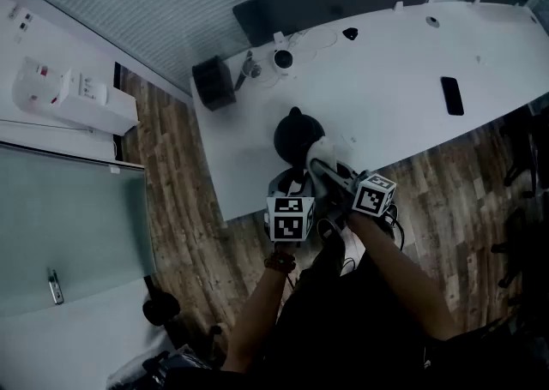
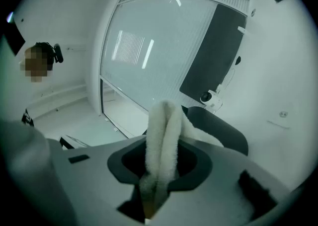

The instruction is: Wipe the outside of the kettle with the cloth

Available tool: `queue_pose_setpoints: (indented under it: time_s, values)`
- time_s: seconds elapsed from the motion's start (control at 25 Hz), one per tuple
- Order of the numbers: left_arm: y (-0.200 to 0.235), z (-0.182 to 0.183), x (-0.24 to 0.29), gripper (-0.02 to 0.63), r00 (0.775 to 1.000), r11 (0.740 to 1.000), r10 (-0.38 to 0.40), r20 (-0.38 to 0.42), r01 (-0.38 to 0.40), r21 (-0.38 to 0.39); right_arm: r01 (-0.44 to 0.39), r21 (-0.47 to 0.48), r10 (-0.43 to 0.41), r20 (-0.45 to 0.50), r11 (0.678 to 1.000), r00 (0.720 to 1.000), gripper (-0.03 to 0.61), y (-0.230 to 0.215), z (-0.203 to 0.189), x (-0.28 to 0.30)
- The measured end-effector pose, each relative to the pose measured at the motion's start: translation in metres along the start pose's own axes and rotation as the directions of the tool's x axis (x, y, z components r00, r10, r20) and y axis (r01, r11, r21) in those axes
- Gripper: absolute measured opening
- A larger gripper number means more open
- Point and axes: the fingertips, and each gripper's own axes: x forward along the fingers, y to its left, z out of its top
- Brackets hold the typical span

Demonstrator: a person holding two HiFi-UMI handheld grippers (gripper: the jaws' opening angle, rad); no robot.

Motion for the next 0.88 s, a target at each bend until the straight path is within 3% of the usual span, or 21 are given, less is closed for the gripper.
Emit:
queue_pose_setpoints:
  time_s: [0.16, 0.28, 0.4, 0.52, 0.68, 0.8, 0.88]
  values:
    - [-0.005, 0.003, 0.003, 0.127, 1.0, 1.0, -0.017, 0.016, 0.017, -0.01, -0.009, 0.02, 0.009, 0.012, 1.0, 1.0, 0.094, -0.007, 0.004, -0.005]
    - [-0.004, 0.004, 0.002, 0.127, 1.0, 1.0, -0.012, 0.025, 0.012, -0.015, 0.031, -0.001, -0.031, -0.005, 1.0, 1.0, 0.094, -0.015, -0.003, -0.009]
    - [-0.005, 0.002, 0.002, 0.127, 1.0, 1.0, -0.015, 0.024, 0.016, -0.015, 0.114, 0.024, -0.114, -0.009, 0.993, 0.993, 0.094, -0.033, -0.019, -0.016]
    - [-0.008, 0.002, 0.003, 0.127, 0.999, 1.0, -0.024, 0.021, 0.024, -0.015, 0.252, -0.007, -0.252, -0.056, 0.968, 0.966, 0.094, -0.062, -0.047, -0.018]
    - [-0.011, 0.002, 0.005, 0.127, 0.999, 0.999, -0.034, 0.015, 0.034, -0.023, 0.335, 0.141, -0.335, -0.024, 0.932, 0.942, 0.094, -0.094, -0.062, -0.018]
    - [-0.012, 0.001, 0.005, 0.127, 0.999, 0.999, -0.039, 0.013, 0.039, -0.025, 0.364, 0.223, -0.351, -0.097, 0.905, 0.931, 0.094, -0.116, -0.072, -0.022]
    - [-0.012, 0.002, 0.005, 0.127, 0.999, 0.999, -0.045, 0.016, 0.045, -0.025, 0.348, 0.177, -0.314, -0.194, 0.921, 0.93, 0.094, -0.119, -0.072, -0.023]
